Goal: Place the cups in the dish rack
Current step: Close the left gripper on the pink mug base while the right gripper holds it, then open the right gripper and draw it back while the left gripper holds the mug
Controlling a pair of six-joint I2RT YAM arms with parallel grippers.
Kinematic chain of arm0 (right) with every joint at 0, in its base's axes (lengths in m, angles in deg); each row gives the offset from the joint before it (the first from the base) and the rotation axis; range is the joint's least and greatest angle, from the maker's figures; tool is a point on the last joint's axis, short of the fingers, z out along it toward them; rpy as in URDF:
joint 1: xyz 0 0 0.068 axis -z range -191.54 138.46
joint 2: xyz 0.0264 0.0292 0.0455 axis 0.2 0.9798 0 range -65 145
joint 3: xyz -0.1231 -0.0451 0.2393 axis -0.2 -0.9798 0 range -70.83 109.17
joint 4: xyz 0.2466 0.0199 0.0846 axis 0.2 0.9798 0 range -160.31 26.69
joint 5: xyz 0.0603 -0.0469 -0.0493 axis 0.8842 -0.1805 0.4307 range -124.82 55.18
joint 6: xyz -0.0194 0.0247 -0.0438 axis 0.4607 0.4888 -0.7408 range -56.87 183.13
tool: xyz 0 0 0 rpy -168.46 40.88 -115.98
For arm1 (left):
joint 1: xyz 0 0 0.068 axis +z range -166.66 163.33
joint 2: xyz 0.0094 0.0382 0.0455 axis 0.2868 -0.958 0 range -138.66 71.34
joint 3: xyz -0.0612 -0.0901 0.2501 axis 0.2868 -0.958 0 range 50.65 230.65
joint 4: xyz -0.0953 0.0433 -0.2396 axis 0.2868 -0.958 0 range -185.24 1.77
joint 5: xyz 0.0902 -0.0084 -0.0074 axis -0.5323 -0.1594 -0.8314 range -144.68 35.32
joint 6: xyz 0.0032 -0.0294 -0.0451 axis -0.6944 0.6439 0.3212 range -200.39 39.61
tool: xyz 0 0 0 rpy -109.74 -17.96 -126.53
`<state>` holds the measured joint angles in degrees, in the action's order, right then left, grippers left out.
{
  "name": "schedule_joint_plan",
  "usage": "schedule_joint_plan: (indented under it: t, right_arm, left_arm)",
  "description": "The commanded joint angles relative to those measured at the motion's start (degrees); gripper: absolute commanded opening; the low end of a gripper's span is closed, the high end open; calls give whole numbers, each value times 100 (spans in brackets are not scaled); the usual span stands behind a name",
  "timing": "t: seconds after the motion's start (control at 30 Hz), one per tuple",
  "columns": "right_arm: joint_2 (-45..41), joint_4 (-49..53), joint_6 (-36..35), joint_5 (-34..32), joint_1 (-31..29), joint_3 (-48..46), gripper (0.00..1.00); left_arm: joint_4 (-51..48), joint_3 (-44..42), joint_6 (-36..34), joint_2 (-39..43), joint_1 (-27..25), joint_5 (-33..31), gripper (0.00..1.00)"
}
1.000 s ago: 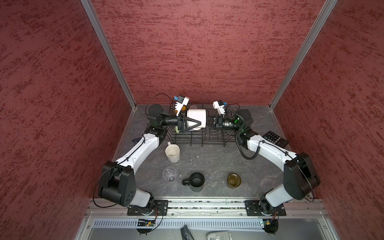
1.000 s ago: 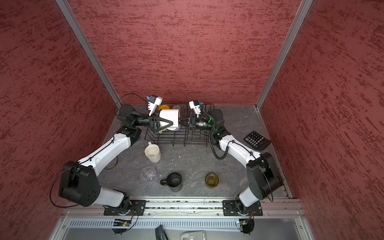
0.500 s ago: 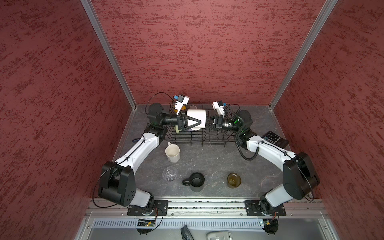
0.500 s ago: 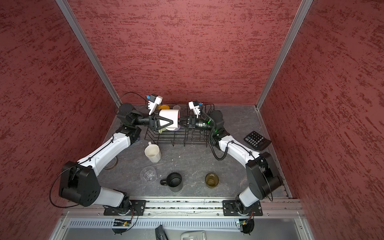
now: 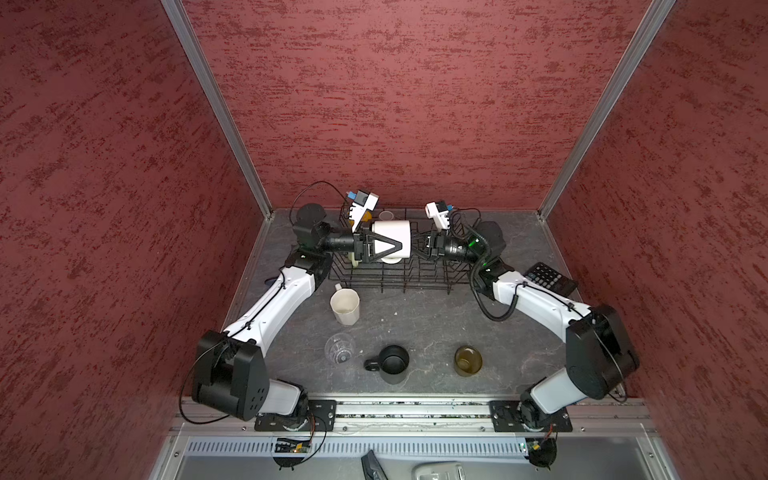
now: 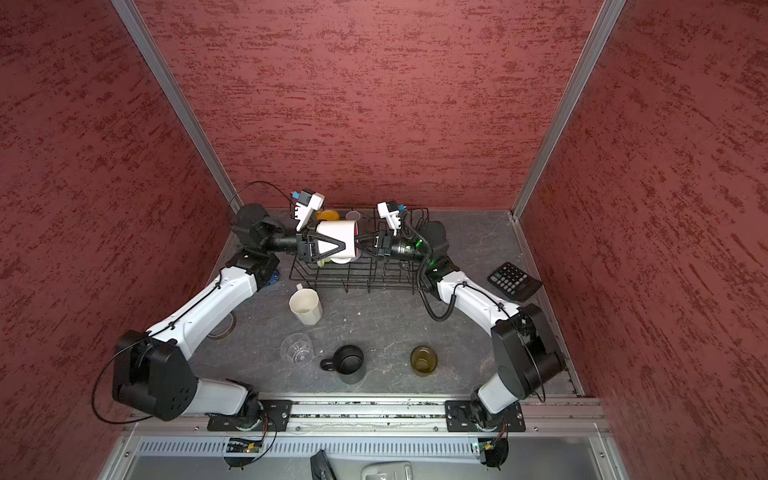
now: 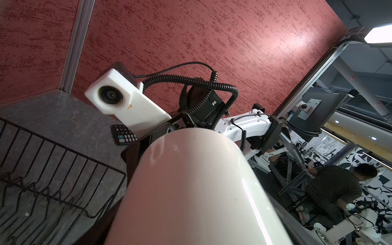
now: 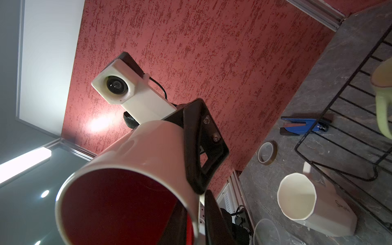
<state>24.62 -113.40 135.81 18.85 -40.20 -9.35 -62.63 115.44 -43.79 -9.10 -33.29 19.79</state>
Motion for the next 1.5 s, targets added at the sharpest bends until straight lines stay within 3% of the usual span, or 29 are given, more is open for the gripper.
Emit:
schedule_joint_plan:
  t: [0.0,0.37,0.9,1.0,1.27,1.37,1.47]
  right_arm:
    - [19,-277,74,-147,-7,-4,22]
    - [-225,383,-348,-289,195,-100,31]
    - [-56,328,-312,-130,11,17,33]
    - [-2,223,-240,-118,-49,24,28]
    - [156,-287,133,-129,-151,10,0]
    - [214,-579,340,-135,-174,-23,0]
    - [277,-834,522,-125,-191,-62,0]
  left_arm:
    - [-190,249,-278,292,28,-82,0]
    - [-908,354,-637,364,210,-232,0]
    - [-284,424,-258,-89,65,-319,0]
    - [-255,429,-253,-128,45,-333,0]
    - [-148,441,-242,-220,-23,-458,0]
    - [-135,436,-246,-258,-27,-461,0]
    - [-133,437,-241,-274,-38,-475,10]
